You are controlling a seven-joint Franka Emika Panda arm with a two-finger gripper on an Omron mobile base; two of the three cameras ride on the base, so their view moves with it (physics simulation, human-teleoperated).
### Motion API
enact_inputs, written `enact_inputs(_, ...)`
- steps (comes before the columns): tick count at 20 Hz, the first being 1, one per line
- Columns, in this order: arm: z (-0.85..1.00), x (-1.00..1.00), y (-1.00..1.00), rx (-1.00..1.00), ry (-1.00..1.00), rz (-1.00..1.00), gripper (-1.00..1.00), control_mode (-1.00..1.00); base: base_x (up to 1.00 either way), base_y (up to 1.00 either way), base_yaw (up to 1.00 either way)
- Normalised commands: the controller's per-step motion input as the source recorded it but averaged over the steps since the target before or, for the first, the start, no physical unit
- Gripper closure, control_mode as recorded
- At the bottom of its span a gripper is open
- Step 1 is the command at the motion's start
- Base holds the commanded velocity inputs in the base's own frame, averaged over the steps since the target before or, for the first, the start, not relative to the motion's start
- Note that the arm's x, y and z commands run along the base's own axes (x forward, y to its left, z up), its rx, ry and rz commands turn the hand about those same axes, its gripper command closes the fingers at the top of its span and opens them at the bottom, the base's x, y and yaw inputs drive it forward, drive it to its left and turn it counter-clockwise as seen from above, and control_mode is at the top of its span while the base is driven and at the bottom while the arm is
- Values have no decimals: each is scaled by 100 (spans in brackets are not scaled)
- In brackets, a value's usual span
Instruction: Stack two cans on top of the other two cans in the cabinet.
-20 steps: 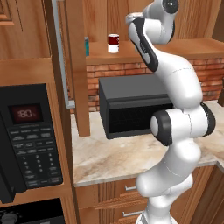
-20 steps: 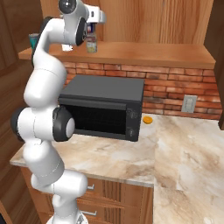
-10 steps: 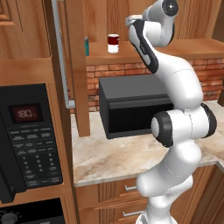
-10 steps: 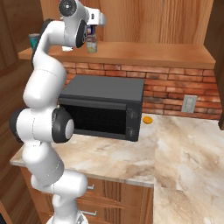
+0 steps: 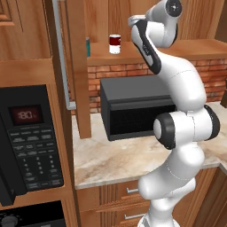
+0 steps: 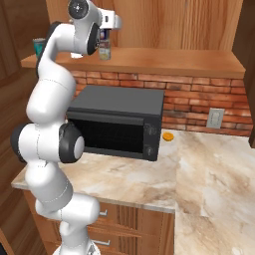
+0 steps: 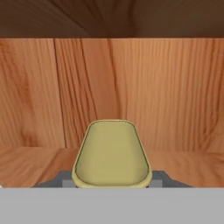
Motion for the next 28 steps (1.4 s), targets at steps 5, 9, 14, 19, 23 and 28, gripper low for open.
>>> enact_inputs(5,0,0,-6,0,0,0,100,-100,0,0,0)
enact_inputs(9,0,0,-3,0,0,0,100,-100,0,0,0)
enact_inputs(14,0,0,0,0,-2,0,100,-100,0,0,0)
enact_inputs(19,0,0,0,0,-4,0,100,-100,0,0,0)
enact_inputs(23,0,0,0,0,-2,0,100,-100,0,0,0)
enact_inputs(28,-1,-2,0,0,-1,0,100,-100,0,0,0)
